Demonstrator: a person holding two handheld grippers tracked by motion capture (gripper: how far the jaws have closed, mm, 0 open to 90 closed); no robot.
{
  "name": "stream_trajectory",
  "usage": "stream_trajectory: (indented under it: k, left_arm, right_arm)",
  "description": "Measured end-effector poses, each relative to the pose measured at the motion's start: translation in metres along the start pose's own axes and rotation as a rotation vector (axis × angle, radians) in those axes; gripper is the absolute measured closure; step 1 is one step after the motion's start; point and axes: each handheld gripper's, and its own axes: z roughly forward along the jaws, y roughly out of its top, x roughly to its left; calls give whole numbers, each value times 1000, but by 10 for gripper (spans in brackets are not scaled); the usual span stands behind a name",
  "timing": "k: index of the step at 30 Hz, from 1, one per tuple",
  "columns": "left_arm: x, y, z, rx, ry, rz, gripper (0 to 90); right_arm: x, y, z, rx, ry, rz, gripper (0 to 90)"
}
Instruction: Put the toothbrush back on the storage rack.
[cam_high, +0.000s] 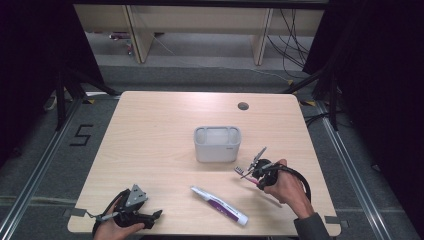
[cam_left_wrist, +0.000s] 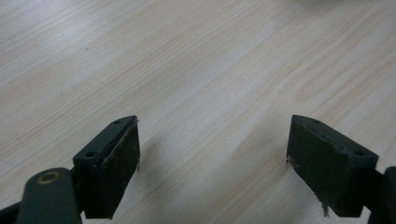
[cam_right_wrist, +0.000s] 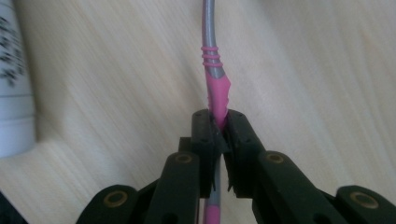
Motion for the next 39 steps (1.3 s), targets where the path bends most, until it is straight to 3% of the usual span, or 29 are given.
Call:
stream_trajectory:
  k: [1, 2, 7, 8, 13, 18, 20, 21, 23, 27, 30, 32, 35, 39]
  left_arm:
    - [0, 0, 0, 4, 0, 5, 168]
    - [0, 0, 0, 2, 0, 4, 168]
    - [0, 0, 0, 4, 0, 3, 168]
    - [1, 0, 0, 4, 0, 3, 168]
    - [1, 0, 0, 5, 0, 3, 168]
    - [1, 0, 1, 2, 1, -2, 168]
    - [0, 0, 1, 1, 1, -4, 168]
    - [0, 0, 1, 1, 1, -4, 168]
    - [0, 0, 1, 2, 0, -2, 168]
    - [0, 0, 1, -7, 0, -11, 168]
    - [1, 1, 1, 2, 0, -2, 169]
    - [1, 0, 1, 2, 0, -3, 168]
    - [0, 0, 2, -12, 8, -10, 168]
    - [0, 0, 1, -7, -1, 0, 168]
  right_arm:
    - [1, 0, -2, -31, 10, -8, 831]
    - [3, -1, -7, -43, 17, 17, 831]
    - [-1, -5, -15, -133, 20, -2, 831]
    - [0, -6, -17, -145, 20, 21, 831]
    - [-6, -8, -22, -261, 53, 25, 831]
    - [-6, -9, -30, -329, 112, 88, 831]
    - [-7, -9, -31, -386, 105, 64, 831]
    - [-6, -9, -34, -373, 115, 83, 831]
    - [-7, -8, -36, -418, 128, 73, 831]
    - [-10, -5, -42, -511, 102, 88, 832]
    - [-13, -2, -46, -573, 111, 114, 831]
    - [-16, 0, -48, -612, 115, 100, 832]
    - [-18, 2, -52, -626, 128, 120, 832]
    - [-24, 6, -55, -699, 111, 128, 832]
